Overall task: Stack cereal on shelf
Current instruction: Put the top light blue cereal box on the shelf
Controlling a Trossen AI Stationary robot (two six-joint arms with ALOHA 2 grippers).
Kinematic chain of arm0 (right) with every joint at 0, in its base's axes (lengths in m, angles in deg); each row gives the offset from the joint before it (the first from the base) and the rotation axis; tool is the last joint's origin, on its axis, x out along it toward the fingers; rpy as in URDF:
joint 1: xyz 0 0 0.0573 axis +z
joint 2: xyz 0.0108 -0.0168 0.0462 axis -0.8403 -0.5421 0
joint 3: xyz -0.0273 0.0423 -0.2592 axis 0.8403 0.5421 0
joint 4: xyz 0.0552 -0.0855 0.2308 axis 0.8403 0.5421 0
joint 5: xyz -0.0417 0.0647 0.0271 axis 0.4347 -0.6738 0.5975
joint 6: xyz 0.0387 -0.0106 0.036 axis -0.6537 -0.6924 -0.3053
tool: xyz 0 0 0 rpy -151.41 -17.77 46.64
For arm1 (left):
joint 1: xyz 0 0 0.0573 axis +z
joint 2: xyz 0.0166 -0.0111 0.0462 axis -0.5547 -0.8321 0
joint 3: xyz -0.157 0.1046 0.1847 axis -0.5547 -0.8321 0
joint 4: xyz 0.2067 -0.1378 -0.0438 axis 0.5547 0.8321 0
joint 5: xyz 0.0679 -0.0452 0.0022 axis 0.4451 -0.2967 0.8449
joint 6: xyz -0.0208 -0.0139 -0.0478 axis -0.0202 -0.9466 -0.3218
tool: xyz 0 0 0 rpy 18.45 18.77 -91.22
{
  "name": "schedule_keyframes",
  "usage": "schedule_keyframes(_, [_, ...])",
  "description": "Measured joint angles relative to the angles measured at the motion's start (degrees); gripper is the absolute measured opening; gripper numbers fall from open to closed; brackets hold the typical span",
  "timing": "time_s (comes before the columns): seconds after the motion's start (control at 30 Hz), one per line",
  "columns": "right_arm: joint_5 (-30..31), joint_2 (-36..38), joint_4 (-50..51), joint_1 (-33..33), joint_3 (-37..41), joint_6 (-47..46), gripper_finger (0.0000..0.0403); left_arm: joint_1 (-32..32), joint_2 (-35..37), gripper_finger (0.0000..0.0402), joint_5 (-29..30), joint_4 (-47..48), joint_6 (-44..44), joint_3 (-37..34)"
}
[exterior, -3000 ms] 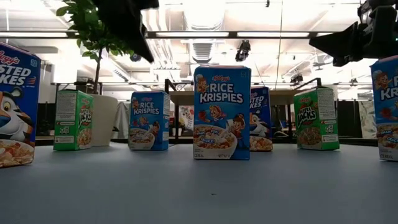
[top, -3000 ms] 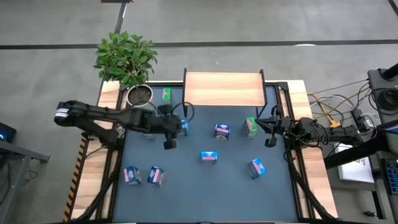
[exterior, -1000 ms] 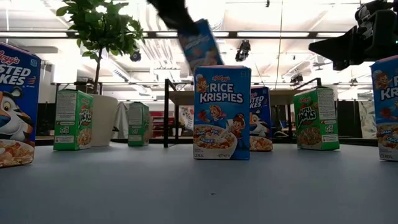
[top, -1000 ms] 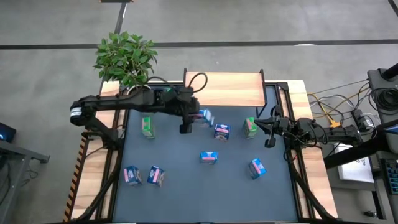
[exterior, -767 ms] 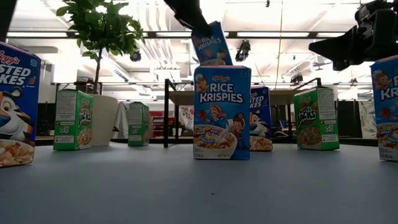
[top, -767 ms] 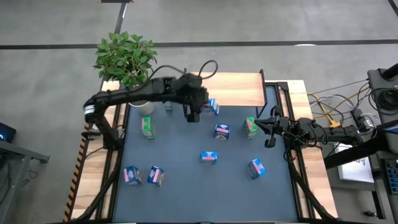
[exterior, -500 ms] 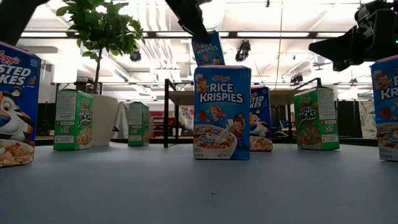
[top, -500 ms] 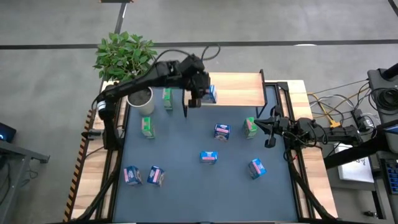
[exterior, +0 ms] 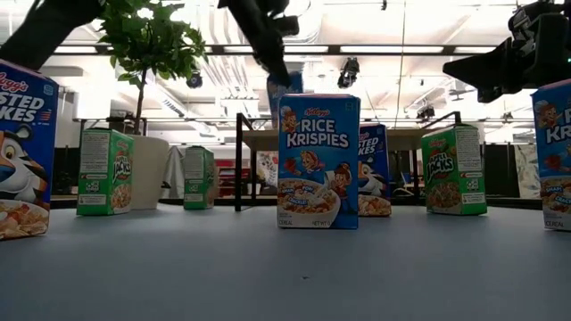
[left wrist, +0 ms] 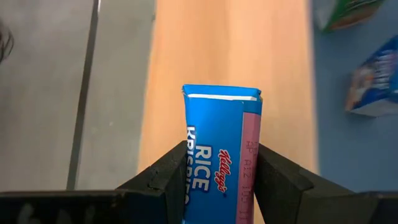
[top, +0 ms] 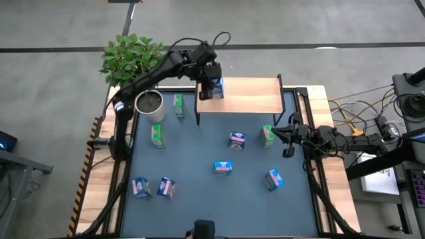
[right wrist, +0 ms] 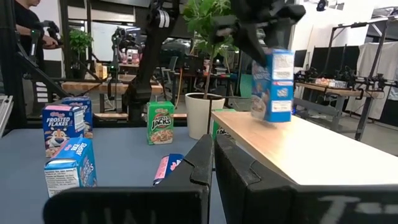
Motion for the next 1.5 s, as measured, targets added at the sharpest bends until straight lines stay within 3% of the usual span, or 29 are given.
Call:
schedule_keyframes(0.73, [0.0,0.0,0.0,0.0,0.0,0.0,0.0009,4.8,-0.1,0.0140,2.0,-1.7,5.5,0.7])
schedule_keyframes(1.5, [0.0,0.0,0.6,0.0,0.0,0.0,0.0009,5.5,-2.0,0.0208,1.9,-2.6,6.7,0.6])
